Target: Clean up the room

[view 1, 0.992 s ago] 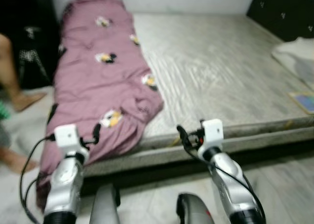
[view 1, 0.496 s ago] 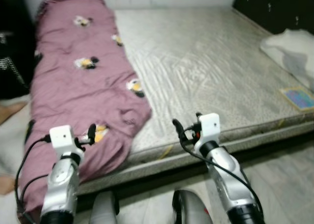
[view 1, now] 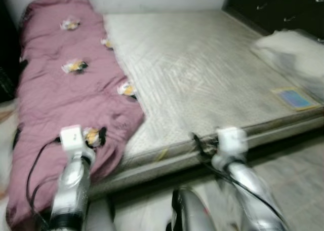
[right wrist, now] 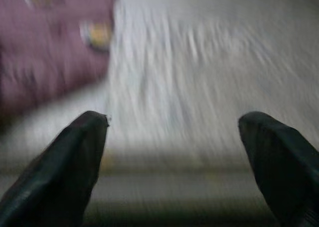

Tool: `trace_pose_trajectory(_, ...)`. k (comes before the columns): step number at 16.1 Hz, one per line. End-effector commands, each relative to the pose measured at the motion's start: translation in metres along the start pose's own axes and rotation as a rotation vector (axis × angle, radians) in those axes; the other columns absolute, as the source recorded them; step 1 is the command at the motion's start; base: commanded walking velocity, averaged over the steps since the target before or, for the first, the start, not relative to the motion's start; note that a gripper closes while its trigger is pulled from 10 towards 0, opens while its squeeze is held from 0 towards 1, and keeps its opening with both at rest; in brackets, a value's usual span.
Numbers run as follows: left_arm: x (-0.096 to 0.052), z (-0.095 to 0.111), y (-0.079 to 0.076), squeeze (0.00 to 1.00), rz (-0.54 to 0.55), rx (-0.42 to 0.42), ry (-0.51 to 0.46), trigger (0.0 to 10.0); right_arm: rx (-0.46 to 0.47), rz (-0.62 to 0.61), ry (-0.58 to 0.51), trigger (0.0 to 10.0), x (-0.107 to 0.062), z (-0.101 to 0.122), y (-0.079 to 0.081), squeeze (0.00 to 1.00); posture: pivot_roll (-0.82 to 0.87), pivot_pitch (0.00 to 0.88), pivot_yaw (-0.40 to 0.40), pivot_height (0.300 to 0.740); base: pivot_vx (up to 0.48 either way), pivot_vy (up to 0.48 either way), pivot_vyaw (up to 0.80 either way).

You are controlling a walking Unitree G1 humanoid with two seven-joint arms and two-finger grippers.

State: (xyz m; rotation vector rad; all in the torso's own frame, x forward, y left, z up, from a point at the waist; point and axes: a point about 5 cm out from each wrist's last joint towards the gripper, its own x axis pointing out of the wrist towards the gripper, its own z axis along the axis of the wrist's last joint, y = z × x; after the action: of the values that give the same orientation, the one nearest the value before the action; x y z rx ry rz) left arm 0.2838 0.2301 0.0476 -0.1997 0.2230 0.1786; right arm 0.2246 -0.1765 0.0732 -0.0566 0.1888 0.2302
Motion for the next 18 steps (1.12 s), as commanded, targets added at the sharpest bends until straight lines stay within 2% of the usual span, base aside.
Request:
trace_pose_trajectory(1, 0.004, 0.003, 0.02, 0.0, 0.087, -0.034, 0.031, 10.0, -0.001, -0.089, 0.059, 10.0, -0.024, -0.002, -0.022, 0.0, -0.21, 0.215, -0.112, 0.609, 0.0, 0.0, 0.0)
trace_pose_trajectory(4, 0.015, 0.011, 0.021, 0.0, 0.114, -0.035, 0.036, 10.0, 0.063, -0.052, 0.077, 10.0, -0.04, 0.006, -0.021, 0.0, -0.23, 0.25, -0.119, 0.609, 0.0, 0.0, 0.0)
trace_pose_trajectory(6, 0.026, 0.019, 0.012, 0.0, 0.101, -0.041, 0.035, 10.0, 0.045, 0.03, 0.092, 10.0, -0.054, 0.016, -0.01, 0.0, -0.25, 0.275, -0.123, 0.609, 0.0, 0.0, 0.0)
trace_pose_trajectory(8, 0.034, 0.026, 0.004, 0.0, 0.075, -0.032, 0.031, 10.0, 0.046, 0.008, 0.106, 10.0, -0.057, 0.017, -0.009, 0.0, -0.26, 0.284, -0.126, 0.609, 0.0, 0.0, 0.0)
trace_pose_trajectory(9, 0.037, 0.026, 0.003, 0.0, 0.073, -0.032, 0.049, 10.0, 0.05, 0.007, 0.113, 10.0, -0.058, 0.017, -0.008, 0.0, -0.26, 0.288, -0.127, 0.609, 0.0, 0.0, 0.0)
trace_pose_trajectory(10, 0.042, 0.017, -0.003, 0.0, 0.056, 0.026, 0.167, 10.0, 0.052, 0.024, 0.13, 10.0, -0.059, 0.018, -0.004, 0.0, -0.26, 0.289, -0.127, 0.609, 0.0, 0.0, 0.0)
trace_pose_trajectory(12, 0.048, 0.011, -0.028, 0.0, -0.053, 0.1, 0.253, 10.0, 0.06, 0.024, 0.133, 10.0, -0.056, 0.022, -0.003, 0.0, -0.27, 0.286, -0.126, 0.609, 0.0, 0.0, 0.0)
trace_pose_trajectory(13, 0.049, 0.01, -0.032, 0.0, -0.061, 0.102, 0.258, 10.0, 0.061, 0.023, 0.135, 10.0, -0.056, 0.023, -0.004, 0.0, -0.27, 0.286, -0.126, 0.609, 0.0, 0.0, 0.0)
trace_pose_trajectory(14, 0.049, 0.004, -0.057, 0.0, -0.169, 0.178, 0.298, 10.0, 0.058, 0.022, 0.138, 10.0, -0.054, 0.024, -0.003, 0.0, -0.28, 0.28, -0.121, 0.609, 0.0, 0.0, 0.0)
trace_pose_trajectory(16, 0.046, -0.005, -0.077, 0.0, -0.262, 0.236, 0.33, 10.0, 0.055, 0.021, 0.137, 10.0, -0.053, 0.025, -0.003, 0.0, -0.28, 0.276, -0.117, 0.609, 0.0, 0.0, 0.0)
trace_pose_trajectory(17, 0.034, -0.024, -0.119, 0.0, -0.479, 0.388, 0.374, 10.0, 0.054, 0.017, 0.136, 10.0, -0.052, 0.025, -0.002, 0.0, -0.28, 0.268, -0.109, 0.609, 0.0, 0.0, 0.0)
trace_pose_trajectory(18, 0.027, -0.033, -0.134, 0.0, -0.567, 0.416, 0.402, 10.0, 0.055, 0.017, 0.135, 10.0, -0.05, 0.026, -0.001, 0.0, -0.27, 0.263, -0.105, 0.609, 0.0, 0.0, 0.0)
